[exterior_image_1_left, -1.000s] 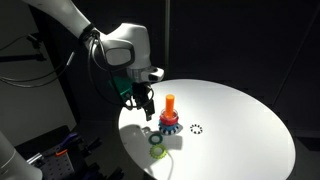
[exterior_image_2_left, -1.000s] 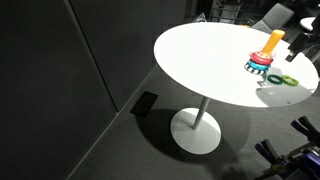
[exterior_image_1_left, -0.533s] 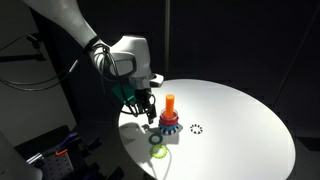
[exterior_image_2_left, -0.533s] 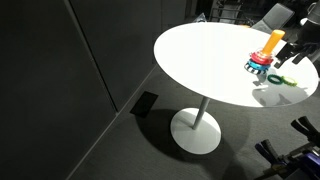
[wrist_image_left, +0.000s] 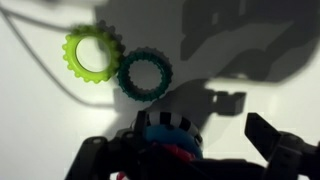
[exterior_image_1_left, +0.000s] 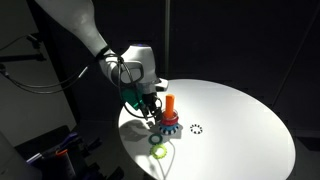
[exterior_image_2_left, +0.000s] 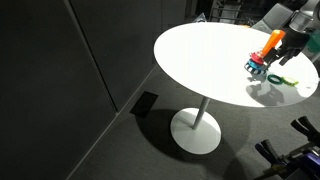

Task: Move the ring holder to the right a bit and put the green ring on the ring holder

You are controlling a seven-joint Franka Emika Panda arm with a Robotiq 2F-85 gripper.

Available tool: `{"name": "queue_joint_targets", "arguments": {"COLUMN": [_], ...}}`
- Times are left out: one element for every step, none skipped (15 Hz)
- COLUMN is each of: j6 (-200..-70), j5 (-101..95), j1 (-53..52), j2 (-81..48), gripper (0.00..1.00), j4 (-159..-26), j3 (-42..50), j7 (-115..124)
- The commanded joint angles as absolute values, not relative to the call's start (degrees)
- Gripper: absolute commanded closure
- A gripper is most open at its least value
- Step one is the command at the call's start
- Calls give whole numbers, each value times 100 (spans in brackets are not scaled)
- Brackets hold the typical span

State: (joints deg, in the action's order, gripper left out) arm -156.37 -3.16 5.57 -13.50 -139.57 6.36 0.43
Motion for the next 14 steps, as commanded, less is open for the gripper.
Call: {"name": "queue_joint_targets", "arguments": {"j6": [-15843, -15909, -15964, -16005, -16052, -16089, -16127, -16141, -16143, -16128, -16121, -16120, -16121, -16125], "j5": [-575, -643, -699, -755, -801, -840, -875, -889, -893, -882, -877, -874, -879, -888], "j1": [397, 355, 314, 267, 220, 179, 136, 102, 77, 59, 36, 9, -18, -49], "j2": [-1728, -1799, -1865, -1928, -1991, -2049, -2100, -2152, -2204, -2245, -2290, -2326, -2361, -2402], "gripper": [0, 0, 0, 0, 0, 0, 0, 0, 0, 0, 0, 0, 0, 0], "j4": [-13583, -13520, -13466, -13411, -13358, -13309, -13262, -13208, -13148, -13092, -13036, -12990, -12942, -12894], "j3": [812, 875, 934, 1002, 1072, 1138, 1206, 1265, 1317, 1355, 1400, 1441, 1481, 1525], "j7": [437, 523, 613, 702, 786, 855, 922, 980, 1028, 1068, 1101, 1148, 1195, 1244]}}
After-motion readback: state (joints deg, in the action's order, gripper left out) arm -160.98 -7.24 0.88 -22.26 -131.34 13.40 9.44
